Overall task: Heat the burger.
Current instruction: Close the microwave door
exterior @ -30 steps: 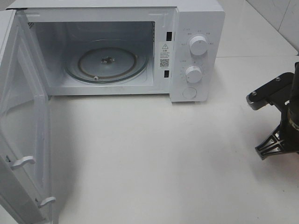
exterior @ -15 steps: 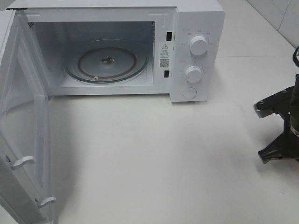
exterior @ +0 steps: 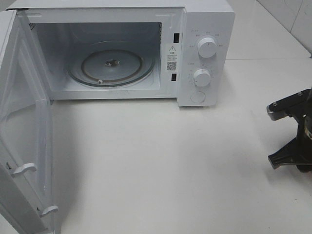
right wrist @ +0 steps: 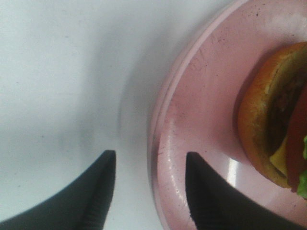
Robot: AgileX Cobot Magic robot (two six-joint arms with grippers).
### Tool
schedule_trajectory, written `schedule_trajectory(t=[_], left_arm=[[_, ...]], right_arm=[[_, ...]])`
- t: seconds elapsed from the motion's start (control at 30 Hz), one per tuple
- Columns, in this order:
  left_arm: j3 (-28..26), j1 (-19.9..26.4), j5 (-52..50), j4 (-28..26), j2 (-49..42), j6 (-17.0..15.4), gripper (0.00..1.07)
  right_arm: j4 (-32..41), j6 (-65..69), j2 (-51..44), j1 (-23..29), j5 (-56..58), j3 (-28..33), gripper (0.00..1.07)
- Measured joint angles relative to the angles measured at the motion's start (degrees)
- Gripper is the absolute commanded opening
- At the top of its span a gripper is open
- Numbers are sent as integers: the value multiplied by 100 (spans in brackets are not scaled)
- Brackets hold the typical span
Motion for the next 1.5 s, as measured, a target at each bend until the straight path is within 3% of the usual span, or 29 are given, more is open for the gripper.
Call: schedule_trajectory(t=[0.2,0.27,0.4,0.43,0.63,1.2,1.5], left_arm=[[0,0,0,0,0,0,98],[0,0,0,0,0,0,98],[0,0,0,0,0,0,98],[0,0,0,0,0,0,98],[0,0,0,0,0,0,98],[0,0,0,0,0,0,98],[0,0,0,0,0,0,98]], right_arm=[[561,-441,-584,0,29,-17,65],[1478,-1341,-1215,0,115,-29,71],[2280,-2194,-1788,0,166,-29,76],[2842,-2767,-2154,0,178,-29,78],[3948,-3862,-3346,0,441,-29,76],[4108,-4045,-5793,0,2000,-29,76],[4108,-4045,-6956,0,2194,252,76]])
